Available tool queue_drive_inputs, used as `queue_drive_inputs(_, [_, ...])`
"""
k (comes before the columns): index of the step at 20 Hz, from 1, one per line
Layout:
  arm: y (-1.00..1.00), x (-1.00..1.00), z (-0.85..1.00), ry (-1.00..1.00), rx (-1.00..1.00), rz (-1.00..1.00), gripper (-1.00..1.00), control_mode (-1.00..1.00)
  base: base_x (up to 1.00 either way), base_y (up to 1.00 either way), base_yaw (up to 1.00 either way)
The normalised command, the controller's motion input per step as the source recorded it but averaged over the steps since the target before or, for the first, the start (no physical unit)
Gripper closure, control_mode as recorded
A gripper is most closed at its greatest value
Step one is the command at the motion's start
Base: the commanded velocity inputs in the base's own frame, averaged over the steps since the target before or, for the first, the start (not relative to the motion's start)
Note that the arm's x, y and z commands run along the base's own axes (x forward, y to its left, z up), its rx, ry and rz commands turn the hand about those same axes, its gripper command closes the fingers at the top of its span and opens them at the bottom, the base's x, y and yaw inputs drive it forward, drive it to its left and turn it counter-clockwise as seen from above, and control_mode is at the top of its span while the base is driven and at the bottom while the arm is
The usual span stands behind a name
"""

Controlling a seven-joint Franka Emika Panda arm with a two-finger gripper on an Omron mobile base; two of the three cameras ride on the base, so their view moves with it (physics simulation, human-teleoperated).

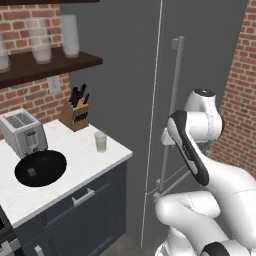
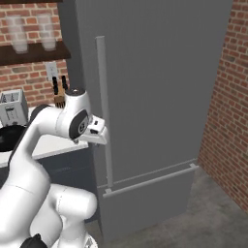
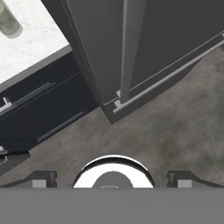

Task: Grab a lemon wedge from the fridge and one ice cube from the ice bowl, and put them in the glass of lemonade.

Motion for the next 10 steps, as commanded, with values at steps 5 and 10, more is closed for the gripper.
queue_drive_inputs(5, [0.03, -0.23, 0.30, -0.42, 0.01, 0.12, -1.00, -1.00, 0.00, 0.00, 0.00])
queue_drive_inputs(10, [0.01, -0.14, 0.38, -0.34, 0.07, 0.02, -1.00, -1.00, 0.00, 0.00, 0.00])
